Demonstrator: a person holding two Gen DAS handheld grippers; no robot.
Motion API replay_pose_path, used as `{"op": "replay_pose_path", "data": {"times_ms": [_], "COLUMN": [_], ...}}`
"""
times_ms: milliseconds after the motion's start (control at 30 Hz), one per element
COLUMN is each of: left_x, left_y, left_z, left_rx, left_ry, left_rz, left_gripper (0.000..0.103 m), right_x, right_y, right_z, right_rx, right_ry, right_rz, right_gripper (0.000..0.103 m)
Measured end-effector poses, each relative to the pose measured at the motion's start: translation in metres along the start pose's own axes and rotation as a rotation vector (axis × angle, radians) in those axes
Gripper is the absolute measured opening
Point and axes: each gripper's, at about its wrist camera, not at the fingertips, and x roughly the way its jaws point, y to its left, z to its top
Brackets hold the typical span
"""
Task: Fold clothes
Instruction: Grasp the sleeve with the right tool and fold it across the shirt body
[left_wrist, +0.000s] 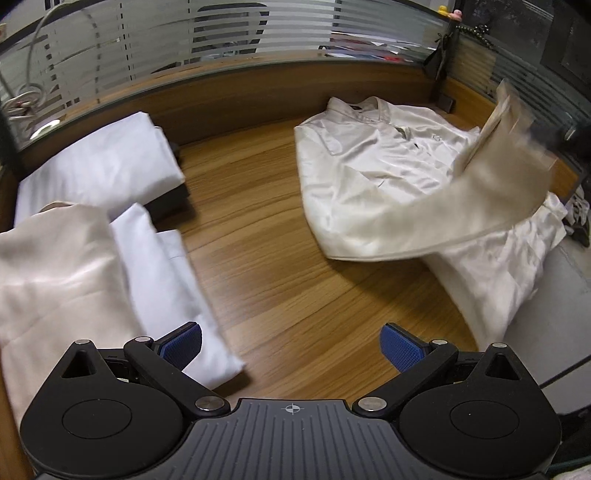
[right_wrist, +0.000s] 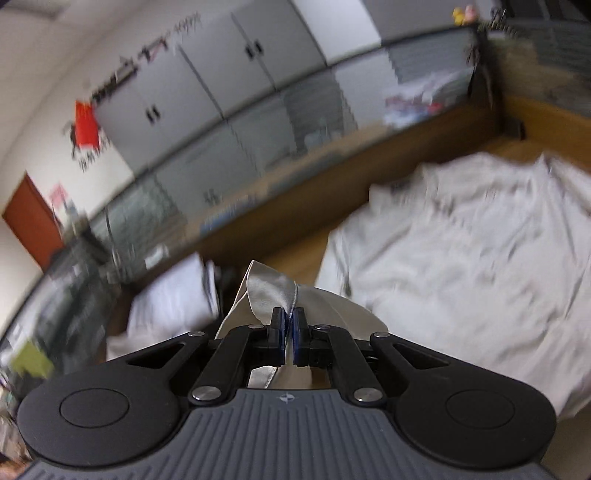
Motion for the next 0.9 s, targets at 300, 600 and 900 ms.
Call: {"op": "replay_pose_path", "data": {"times_ms": [300,600,900], "left_x": [0.032,0.062,0.087], "left_y": [-0.042,-0.076,-0.108], "left_z": [0.032,0.055,0.06], "left_rx": [0.039,0.066,0.073], "left_ry": [0.002,0.02,0.056], "left_rz": [-0.019,0.009,0.057], "left_gripper": [0.103,0.103,0.103], "right_x": [-0.049,-0.048,-0.032], "right_y": [-0.07,-0.169,-0.22], "right_z": [0.065,0.073,0.093], "right_rx": [0.037,0.122,0.135], "right_ry": [-0.159,-0.13,-0.139], "right_rz": [-0.111,-0.208,-0.221], "right_gripper": [0.004,0.004,0.005]}}
